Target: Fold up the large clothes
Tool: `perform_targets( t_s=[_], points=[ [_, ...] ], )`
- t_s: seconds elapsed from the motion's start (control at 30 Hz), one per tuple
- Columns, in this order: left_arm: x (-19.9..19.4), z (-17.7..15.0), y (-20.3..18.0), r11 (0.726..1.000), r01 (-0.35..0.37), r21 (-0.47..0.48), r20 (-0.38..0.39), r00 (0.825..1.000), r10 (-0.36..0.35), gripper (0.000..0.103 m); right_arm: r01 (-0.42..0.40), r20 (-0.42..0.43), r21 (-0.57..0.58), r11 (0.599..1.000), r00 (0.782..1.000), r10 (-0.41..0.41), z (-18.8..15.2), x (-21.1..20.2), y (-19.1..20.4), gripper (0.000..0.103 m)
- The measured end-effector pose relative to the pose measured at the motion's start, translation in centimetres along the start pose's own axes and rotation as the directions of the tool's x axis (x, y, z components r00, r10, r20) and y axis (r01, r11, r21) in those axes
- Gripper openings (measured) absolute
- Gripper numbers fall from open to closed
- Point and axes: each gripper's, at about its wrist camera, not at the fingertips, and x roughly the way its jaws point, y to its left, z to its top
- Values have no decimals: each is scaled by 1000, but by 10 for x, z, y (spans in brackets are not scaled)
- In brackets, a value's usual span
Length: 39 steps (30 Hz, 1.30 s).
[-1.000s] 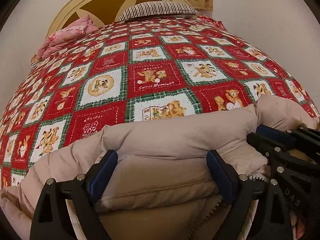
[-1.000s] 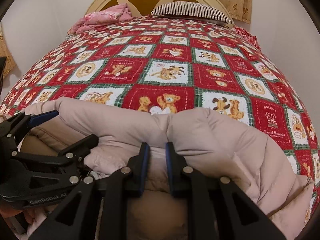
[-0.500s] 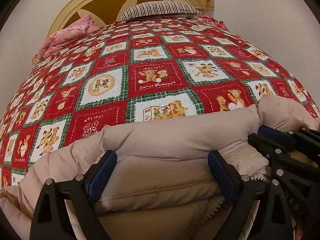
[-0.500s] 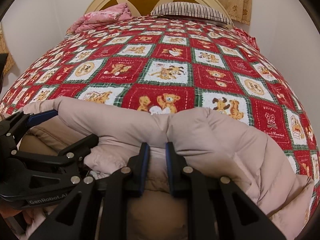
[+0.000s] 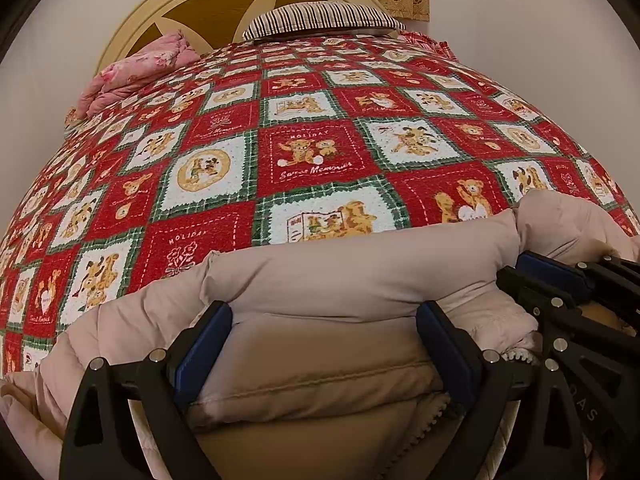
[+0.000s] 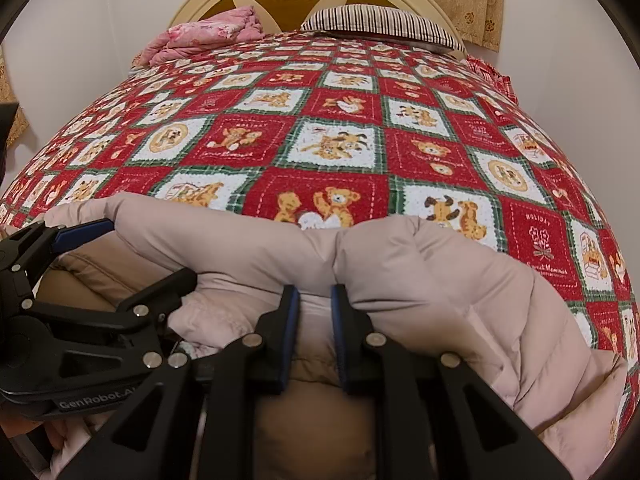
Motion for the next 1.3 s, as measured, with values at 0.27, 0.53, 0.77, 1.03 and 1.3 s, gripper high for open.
perform_targets(
  t_s=[0.27, 0.53, 0.77, 1.03, 1.3],
  points=[
    [-39, 8, 9, 999, 47, -20, 27, 999, -46, 96, -43, -21, -14, 999, 999, 43, 7, -18, -7, 29],
    [-245, -79, 64, 976, 212, 46, 220, 951, -217, 96, -77, 71, -5, 997, 995, 77, -60, -169, -60, 74],
    [-326, -251, 111, 969, 243, -35, 177, 956, -233, 96, -70, -7, 133, 989, 997, 72, -194, -269, -108, 76],
    [-312, -366, 120, 941, 277, -193, 95, 960, -263, 96, -75, -44, 362, 929, 994, 97, -323, -315, -126, 78],
    [-301, -368, 89, 951, 267, -157, 119, 961, -250, 96, -140, -28, 374, 917, 986, 162, -359, -313, -89, 63]
  ],
)
